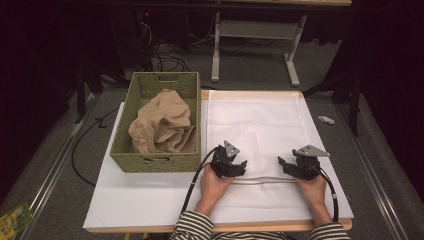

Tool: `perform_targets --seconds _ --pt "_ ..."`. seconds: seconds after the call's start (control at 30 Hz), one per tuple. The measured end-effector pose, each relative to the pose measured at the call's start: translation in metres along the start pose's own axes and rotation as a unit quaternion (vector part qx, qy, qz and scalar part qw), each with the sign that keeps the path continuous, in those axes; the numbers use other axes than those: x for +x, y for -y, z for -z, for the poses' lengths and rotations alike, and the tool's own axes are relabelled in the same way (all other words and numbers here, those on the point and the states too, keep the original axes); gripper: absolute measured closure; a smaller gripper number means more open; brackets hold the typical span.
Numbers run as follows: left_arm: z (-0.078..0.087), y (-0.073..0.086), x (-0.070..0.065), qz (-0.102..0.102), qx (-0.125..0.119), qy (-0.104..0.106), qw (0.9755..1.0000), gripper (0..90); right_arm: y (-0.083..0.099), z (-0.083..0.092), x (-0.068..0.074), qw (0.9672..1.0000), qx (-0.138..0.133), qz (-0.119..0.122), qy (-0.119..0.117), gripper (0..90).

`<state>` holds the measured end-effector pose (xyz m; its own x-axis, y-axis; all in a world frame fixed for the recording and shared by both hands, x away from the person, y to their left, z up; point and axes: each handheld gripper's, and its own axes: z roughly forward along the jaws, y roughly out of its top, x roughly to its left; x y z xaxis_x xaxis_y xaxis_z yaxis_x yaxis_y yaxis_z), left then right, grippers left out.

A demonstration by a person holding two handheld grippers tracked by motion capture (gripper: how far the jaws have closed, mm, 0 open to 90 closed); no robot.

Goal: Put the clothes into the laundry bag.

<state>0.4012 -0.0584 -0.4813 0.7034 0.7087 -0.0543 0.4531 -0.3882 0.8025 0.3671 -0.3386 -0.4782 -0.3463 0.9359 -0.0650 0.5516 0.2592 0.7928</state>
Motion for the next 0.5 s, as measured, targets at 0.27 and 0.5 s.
perform_targets --seconds 0.27,0.5 --pt "0.0011 0.0002 -0.006 -0.023 0.0 0.005 0.9997 28.9 -0.0001 -0.0003 0.0006 1.0 0.0 0.003 0.0 33.8" --pt "0.0035 -0.0012 -0.0086 -0.011 0.001 0.017 0.9998 24.9 -0.0003 -0.0002 0.0013 1.0 0.001 0.007 0.002 33.7"
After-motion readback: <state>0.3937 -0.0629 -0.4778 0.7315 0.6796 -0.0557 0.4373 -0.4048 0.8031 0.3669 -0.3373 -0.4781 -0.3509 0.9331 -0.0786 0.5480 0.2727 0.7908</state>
